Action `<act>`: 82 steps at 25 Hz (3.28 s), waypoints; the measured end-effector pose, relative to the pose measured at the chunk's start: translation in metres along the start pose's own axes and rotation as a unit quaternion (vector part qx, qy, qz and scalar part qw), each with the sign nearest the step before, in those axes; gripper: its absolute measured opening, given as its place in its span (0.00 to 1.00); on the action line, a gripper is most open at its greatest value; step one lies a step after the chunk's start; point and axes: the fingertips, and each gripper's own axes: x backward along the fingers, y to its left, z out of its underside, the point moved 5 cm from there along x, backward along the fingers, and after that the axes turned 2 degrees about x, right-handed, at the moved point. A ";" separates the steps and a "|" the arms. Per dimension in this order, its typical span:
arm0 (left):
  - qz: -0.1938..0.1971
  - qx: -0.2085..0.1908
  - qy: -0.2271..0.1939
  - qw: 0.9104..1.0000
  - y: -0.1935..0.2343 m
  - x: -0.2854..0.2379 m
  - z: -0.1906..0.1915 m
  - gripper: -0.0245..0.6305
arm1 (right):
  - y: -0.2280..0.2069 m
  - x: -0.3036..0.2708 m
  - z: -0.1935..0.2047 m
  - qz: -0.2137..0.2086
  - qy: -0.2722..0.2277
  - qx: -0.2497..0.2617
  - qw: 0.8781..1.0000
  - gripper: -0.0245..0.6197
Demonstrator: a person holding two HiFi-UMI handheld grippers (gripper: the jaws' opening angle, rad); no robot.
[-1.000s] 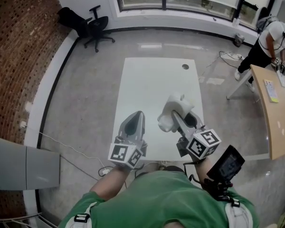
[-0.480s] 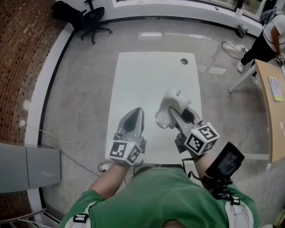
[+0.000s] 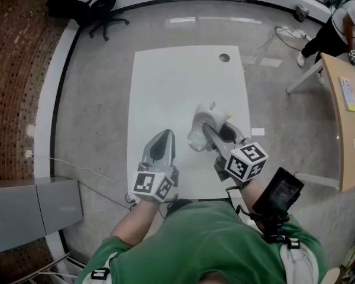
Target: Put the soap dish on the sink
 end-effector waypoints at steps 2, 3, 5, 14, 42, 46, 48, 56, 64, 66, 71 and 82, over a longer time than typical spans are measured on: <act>-0.002 0.003 0.010 1.000 0.003 -0.004 0.007 0.05 | -0.006 -0.004 0.007 0.002 0.009 -0.007 1.000 0.27; -0.004 0.004 0.015 1.000 0.004 -0.007 0.011 0.05 | -0.010 -0.006 0.011 0.003 0.014 -0.011 1.000 0.27; -0.005 0.007 0.025 1.000 0.006 -0.012 0.017 0.05 | -0.017 -0.011 0.017 0.005 0.025 -0.017 1.000 0.27; -0.011 0.024 0.072 0.997 0.018 -0.036 0.056 0.05 | -0.055 -0.032 0.056 0.023 0.074 -0.051 0.996 0.27; -0.032 0.078 0.174 0.981 0.046 -0.061 0.137 0.05 | -0.128 -0.075 0.151 0.052 0.186 -0.178 0.965 0.27; -0.030 0.078 0.177 0.981 0.047 -0.062 0.138 0.05 | -0.128 -0.075 0.152 0.044 0.186 -0.185 0.964 0.27; -0.028 0.078 0.178 0.980 0.046 -0.062 0.139 0.05 | -0.128 -0.075 0.153 0.043 0.186 -0.190 0.963 0.28; -0.021 0.078 0.180 0.980 0.041 -0.062 0.138 0.05 | -0.130 -0.073 0.153 0.047 0.186 -0.196 0.961 0.28; -0.018 0.078 0.179 0.981 0.039 -0.058 0.137 0.05 | -0.133 -0.066 0.160 0.062 0.205 -0.205 0.955 0.31; -0.017 0.078 0.178 0.981 0.039 -0.057 0.137 0.05 | -0.133 -0.065 0.161 0.063 0.209 -0.203 0.955 0.31; -0.017 0.079 0.176 0.981 0.038 -0.056 0.136 0.05 | -0.132 -0.066 0.161 0.081 0.235 -0.170 0.954 0.36; -0.011 0.075 0.172 0.982 0.033 -0.052 0.134 0.05 | -0.131 -0.059 0.165 0.096 0.303 -0.122 0.940 0.40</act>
